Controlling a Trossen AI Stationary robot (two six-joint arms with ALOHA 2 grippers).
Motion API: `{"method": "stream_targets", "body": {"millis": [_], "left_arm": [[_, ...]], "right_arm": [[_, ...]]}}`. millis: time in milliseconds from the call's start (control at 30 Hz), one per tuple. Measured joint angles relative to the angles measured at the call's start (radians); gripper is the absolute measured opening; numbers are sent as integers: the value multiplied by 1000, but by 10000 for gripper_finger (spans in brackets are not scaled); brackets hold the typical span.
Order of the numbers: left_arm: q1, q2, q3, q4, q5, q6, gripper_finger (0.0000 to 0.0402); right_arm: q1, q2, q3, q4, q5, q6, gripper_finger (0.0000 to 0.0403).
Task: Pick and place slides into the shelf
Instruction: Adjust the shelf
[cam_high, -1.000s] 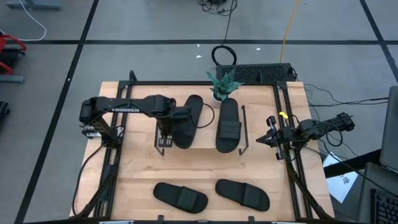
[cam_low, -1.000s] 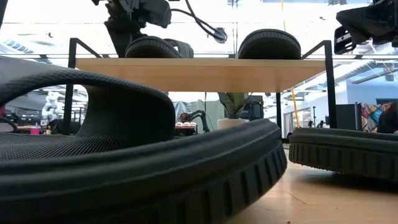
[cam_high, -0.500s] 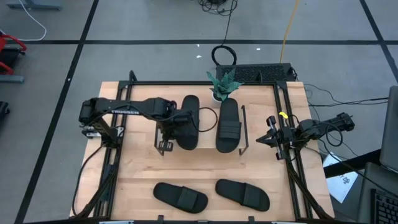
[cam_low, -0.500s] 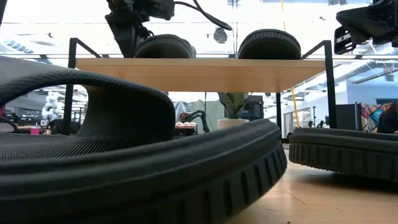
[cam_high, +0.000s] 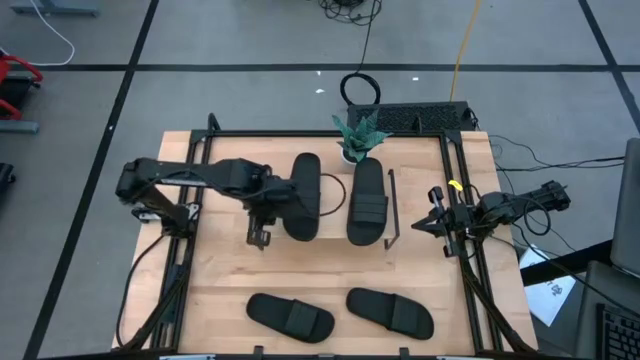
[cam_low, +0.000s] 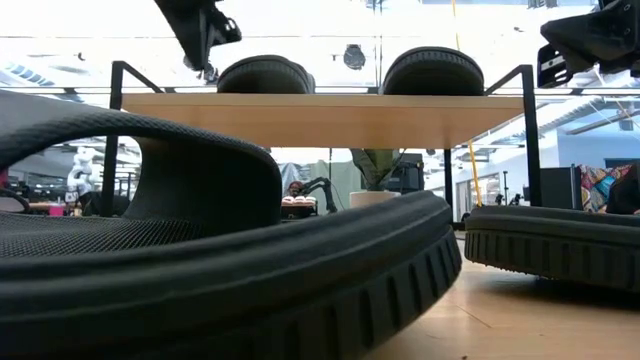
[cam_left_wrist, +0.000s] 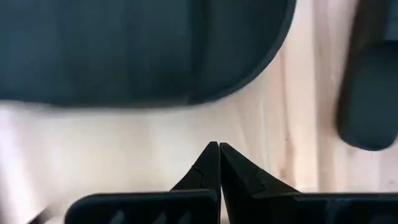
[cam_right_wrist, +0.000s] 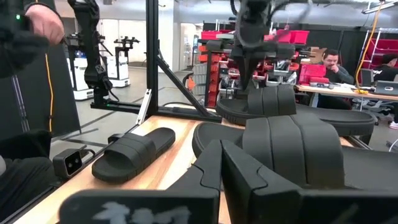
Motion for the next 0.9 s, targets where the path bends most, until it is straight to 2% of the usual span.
{"method": "stream_targets", "body": {"millis": [100, 267, 433, 500, 600, 767, 900], "left_arm": [[-30, -91, 4, 11, -103, -57, 0], [-77, -220, -26, -4, -380, -329, 0], [-112, -281, -110, -10, -545, -581, 0], [-143, -299, -172, -5, -586, -641, 0], [-203, -333, -262, -10, -594, -730, 0], [-314, -403, -396, -15, -638, -997, 0], [-387, -426, -492, -16, -641, -1150, 1]], "right_arm": [[0, 5, 0, -1, -2, 2, 0], [0, 19, 0, 13, -1, 6, 0], [0, 26, 0, 19, 0, 6, 0], [1, 26, 0, 18, 0, 8, 0], [1, 26, 0, 16, 0, 11, 0], [1, 26, 0, 15, 0, 6, 0], [1, 26, 0, 15, 1, 4, 0]]}}
